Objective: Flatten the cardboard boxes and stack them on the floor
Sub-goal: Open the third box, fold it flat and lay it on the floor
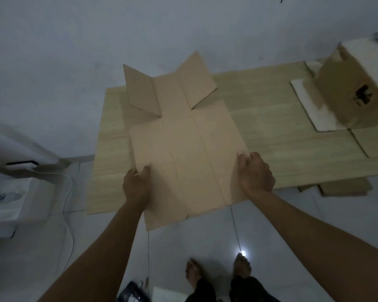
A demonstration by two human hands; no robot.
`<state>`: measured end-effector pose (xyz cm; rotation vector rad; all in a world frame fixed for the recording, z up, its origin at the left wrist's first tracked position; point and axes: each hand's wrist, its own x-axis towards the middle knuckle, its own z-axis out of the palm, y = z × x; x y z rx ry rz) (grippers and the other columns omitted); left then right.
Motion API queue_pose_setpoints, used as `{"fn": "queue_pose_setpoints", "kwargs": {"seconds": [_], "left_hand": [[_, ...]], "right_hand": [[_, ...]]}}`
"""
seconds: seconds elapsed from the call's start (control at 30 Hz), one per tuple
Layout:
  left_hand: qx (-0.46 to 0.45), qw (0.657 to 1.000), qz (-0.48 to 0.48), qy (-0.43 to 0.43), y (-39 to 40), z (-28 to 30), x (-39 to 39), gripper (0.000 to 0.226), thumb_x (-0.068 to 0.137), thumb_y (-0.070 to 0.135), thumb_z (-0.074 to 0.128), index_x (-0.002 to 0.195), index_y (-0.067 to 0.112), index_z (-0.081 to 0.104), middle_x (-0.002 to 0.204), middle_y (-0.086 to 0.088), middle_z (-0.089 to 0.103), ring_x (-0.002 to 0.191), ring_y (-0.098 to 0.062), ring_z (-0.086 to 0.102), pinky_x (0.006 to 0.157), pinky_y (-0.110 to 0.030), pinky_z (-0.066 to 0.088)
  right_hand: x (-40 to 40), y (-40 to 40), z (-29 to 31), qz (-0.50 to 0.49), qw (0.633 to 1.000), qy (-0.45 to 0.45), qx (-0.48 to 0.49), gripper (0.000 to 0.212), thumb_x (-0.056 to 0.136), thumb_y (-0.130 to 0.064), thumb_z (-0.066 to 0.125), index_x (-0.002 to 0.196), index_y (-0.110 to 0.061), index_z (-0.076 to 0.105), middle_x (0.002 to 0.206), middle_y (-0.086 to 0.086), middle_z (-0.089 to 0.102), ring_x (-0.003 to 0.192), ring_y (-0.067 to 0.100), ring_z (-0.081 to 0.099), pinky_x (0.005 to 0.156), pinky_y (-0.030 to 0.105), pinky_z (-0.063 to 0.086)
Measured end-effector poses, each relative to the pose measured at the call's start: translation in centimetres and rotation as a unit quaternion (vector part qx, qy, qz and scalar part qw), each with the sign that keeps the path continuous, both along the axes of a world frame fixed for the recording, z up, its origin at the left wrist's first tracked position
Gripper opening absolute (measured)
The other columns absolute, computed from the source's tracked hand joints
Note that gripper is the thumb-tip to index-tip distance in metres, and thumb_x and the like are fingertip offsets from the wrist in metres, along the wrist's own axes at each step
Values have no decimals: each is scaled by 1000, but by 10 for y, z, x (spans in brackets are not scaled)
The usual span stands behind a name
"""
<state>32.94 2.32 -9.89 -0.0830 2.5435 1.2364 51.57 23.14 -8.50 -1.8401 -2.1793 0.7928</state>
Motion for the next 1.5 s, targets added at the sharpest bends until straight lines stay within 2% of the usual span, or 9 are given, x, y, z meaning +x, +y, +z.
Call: {"fn": "queue_pose_setpoints", "kwargs": {"seconds": [0.13, 0.3, 0.4, 0.5, 0.67, 0.87, 1.07, 1.2, 1.5], "left_hand": [[-31, 999, -4, 44, 16, -1, -12, 45, 91, 44, 60, 109, 2, 65, 113, -16, 66, 107, -34, 59, 89, -36, 43], [-91, 994, -27, 60, 2, -5, -45, 49, 90, 45, 60, 119, 5, 62, 121, -17, 64, 114, -36, 57, 95, -39, 43], [-116, 991, -50, 46, -8, -11, -50, 45, 92, 39, 59, 120, 4, 60, 122, -18, 63, 114, -36, 57, 94, -39, 43], [-121, 989, -72, 40, -13, -22, -43, 42, 94, 34, 57, 122, 2, 57, 122, -20, 63, 113, -38, 57, 92, -38, 43], [-207, 974, -90, 19, -11, -40, -37, 53, 91, 39, 61, 132, 7, 51, 132, -22, 48, 123, -40, 44, 98, -46, 38], [-250, 962, -93, -60, 2, -51, -41, 70, 83, 38, 67, 139, 9, 37, 137, -20, 37, 126, -40, 38, 98, -51, 38], [-222, 970, -61, -76, 43, -49, -84, 86, 79, 67, 59, 141, 10, 42, 139, -21, 39, 130, -40, 38, 105, -51, 34], [-242, 964, -47, -97, 83, -44, -128, 110, 73, 90, 32, 143, 6, 42, 140, -20, 44, 126, -39, 41, 107, -49, 33], [-224, 957, 82, -163, 133, -50, -178, 129, 53, 97, 47, 143, 4, 40, 140, -20, 46, 126, -38, 46, 103, -43, 40]], "right_hand": [[2, 0, -2, -30, 999, 34, -9, 52, 97, -60, 42, 105, -13, 61, 108, 18, 66, 101, 38, 63, 75, 38, 39], [-8, -13, -23, -29, 953, 86, -290, 101, 72, -82, 59, 143, -10, 52, 140, 7, 58, 123, 28, 57, 99, 31, 46], [-13, -25, -45, -13, 943, 56, -328, 109, 68, -83, 60, 148, -11, 45, 146, 9, 52, 128, 29, 54, 105, 38, 46], [-16, -33, -61, -15, 949, -2, -315, 99, 74, -71, 66, 152, -16, 38, 152, 14, 38, 131, 33, 49, 107, 40, 44], [-10, -34, -62, -60, 974, 5, -220, 52, 83, -32, 68, 130, -20, 48, 124, 15, 61, 109, 33, 62, 93, 35, 51], [-12, -22, -63, -11, 981, -80, -179, 40, 85, -38, 59, 121, -20, 58, 125, 10, 57, 116, 33, 58, 98, 42, 48], [-63, 31, -70, 17, 986, -13, -163, 42, 87, -48, 63, 112, -14, 65, 119, 14, 63, 112, 34, 60, 91, 37, 48], [-122, 74, -75, 10, 987, 5, -160, 66, 87, -67, 52, 113, -8, 67, 119, 16, 65, 112, 34, 61, 91, 36, 47], [-194, 131, -79, -95, 966, -6, -242, 98, 75, -83, 53, 137, -7, 46, 135, 18, 55, 121, 37, 55, 100, 43, 46]]}}
